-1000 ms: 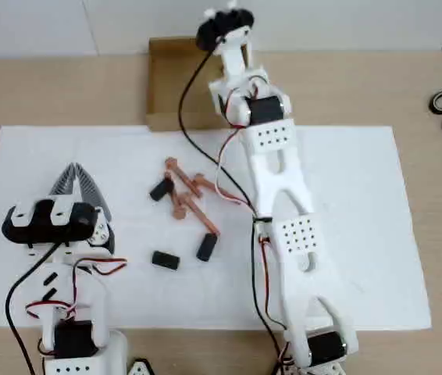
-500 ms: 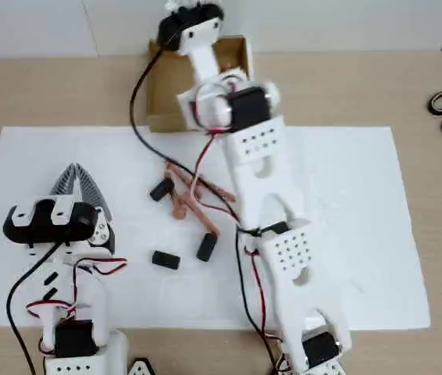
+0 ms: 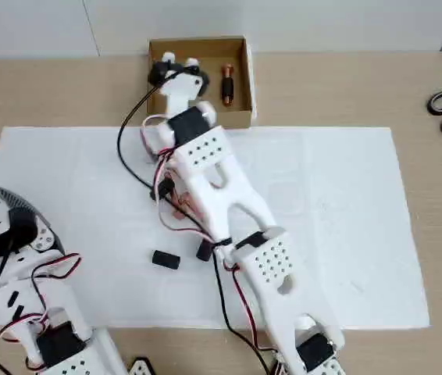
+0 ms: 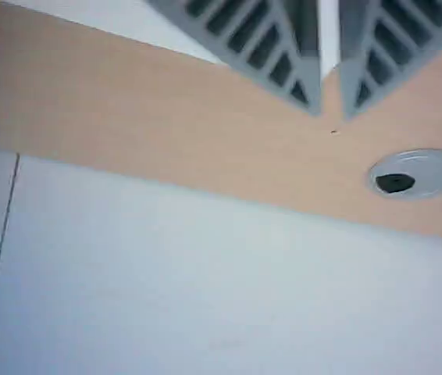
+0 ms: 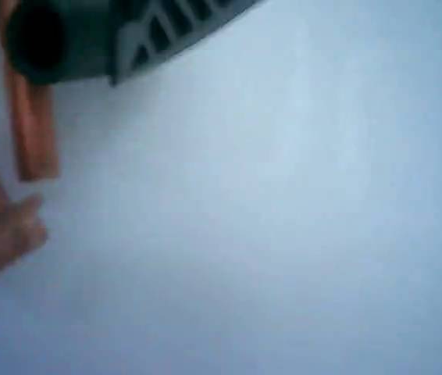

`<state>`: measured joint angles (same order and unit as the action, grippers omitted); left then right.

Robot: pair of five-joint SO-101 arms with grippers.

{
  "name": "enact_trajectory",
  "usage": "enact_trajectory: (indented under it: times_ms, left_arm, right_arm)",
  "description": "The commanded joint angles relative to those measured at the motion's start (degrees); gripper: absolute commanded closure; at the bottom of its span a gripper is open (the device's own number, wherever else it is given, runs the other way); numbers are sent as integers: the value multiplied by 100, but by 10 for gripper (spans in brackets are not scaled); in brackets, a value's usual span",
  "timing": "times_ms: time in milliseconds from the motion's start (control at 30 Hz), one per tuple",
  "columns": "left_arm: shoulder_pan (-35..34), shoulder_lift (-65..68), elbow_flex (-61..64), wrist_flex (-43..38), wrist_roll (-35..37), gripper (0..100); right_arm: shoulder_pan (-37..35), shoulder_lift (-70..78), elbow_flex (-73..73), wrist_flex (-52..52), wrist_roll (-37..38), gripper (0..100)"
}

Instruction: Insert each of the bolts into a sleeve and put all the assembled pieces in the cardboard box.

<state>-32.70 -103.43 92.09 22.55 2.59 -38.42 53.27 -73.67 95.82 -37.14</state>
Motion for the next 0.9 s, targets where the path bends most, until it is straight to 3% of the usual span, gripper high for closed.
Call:
enact_trajectory:
  times_ms: [0, 233, 867]
  left_arm:
    - [-62, -70, -13, -97, 9, 994]
    - [-79, -70, 163, -97, 9, 994]
    - [-62, -70, 268, -97, 9, 994]
  right_arm:
    - [-374, -462, 18, 48, -229, 775]
    - [-760, -462, 44, 75, -237, 775]
    - [-655, -330, 642, -365, -703, 784]
